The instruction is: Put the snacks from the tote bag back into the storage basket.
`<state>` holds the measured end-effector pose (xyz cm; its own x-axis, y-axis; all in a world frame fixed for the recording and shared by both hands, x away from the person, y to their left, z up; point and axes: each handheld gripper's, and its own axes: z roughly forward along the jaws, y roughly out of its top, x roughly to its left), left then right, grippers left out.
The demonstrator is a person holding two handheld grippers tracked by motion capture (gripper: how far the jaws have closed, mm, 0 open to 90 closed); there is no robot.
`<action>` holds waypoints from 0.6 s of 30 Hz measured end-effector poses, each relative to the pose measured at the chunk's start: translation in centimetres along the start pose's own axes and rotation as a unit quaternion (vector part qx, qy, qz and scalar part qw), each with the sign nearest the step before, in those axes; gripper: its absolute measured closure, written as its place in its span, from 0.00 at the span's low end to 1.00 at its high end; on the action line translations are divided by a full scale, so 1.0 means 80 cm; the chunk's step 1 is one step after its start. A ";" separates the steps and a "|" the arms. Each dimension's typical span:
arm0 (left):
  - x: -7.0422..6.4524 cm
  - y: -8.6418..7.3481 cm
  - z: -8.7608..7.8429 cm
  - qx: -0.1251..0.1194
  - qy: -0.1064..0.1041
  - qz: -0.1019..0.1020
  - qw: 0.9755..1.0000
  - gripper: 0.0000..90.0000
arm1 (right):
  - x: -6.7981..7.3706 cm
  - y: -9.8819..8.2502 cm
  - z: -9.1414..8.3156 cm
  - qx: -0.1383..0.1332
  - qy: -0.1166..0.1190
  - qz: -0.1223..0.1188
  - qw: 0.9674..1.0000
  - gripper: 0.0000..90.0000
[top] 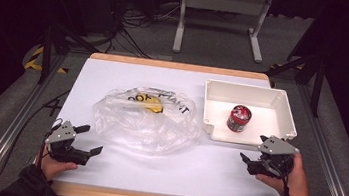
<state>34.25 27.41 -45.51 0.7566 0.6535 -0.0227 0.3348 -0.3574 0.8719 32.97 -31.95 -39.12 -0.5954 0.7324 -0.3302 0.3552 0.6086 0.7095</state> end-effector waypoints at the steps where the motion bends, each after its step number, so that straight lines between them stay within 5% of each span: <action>1: 0.000 0.000 0.000 -0.001 -0.001 0.000 1.000 0.10 | 0.001 -0.003 0.000 -0.001 0.000 0.000 1.000 0.16; 8: 0.001 0.000 0.000 -0.002 0.000 0.002 1.000 0.10 | 0.005 -0.034 0.002 -0.035 -0.011 0.023 0.999 0.16; 18: 0.000 0.000 0.001 0.001 -0.001 0.006 1.000 0.09 | 0.000 -0.080 0.005 -0.087 -0.051 0.100 0.990 0.12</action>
<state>34.29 27.38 -45.52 0.7617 0.6478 -0.0143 0.3275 -0.3658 0.8712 30.99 -35.71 -43.94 -0.4476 0.8649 -0.2272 0.3232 0.3934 0.8607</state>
